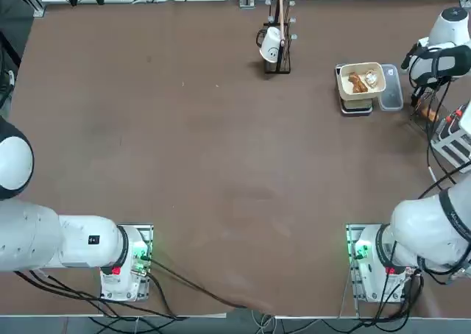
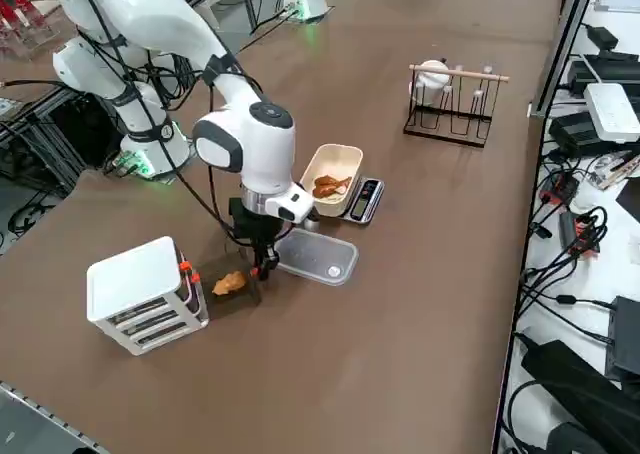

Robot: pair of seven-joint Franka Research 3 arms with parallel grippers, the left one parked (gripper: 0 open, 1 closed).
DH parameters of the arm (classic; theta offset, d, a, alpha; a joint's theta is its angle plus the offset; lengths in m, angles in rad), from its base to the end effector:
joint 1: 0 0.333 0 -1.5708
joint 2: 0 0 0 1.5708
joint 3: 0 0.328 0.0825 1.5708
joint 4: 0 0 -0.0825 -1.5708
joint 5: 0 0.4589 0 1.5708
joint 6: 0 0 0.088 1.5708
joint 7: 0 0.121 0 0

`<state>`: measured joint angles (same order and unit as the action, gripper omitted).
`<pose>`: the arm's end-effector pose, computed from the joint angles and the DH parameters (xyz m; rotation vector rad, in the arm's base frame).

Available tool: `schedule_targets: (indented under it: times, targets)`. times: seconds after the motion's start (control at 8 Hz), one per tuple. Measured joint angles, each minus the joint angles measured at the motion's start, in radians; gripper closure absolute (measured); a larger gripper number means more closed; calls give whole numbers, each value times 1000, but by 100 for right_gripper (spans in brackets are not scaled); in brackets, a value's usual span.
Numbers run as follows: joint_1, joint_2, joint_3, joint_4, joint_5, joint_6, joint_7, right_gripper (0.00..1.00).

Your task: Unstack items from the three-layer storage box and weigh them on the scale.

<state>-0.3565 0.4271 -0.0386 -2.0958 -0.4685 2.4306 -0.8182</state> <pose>0.5716 -0.2453 0.1438 2.6930 1.1353 -0.3666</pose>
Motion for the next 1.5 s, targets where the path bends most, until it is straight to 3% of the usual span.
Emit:
schedule_targets:
  times: [0.12,0.38,0.62,0.75,1.0,1.12,1.25,1.5]
  targets:
    - [0,0,-1,1,12,0,2,87]
    - [10,-1,10,30,108,9,2,54]
    - [22,-13,19,58,132,-15,4,19]
    - [23,-31,20,66,133,-54,4,7]
    - [13,-87,10,70,132,-170,-24,13]
    - [-11,-107,2,68,132,-198,-59,32]
    - [-49,-110,-4,64,132,-205,-97,41]
    - [-112,-81,-7,49,132,-190,-135,45]
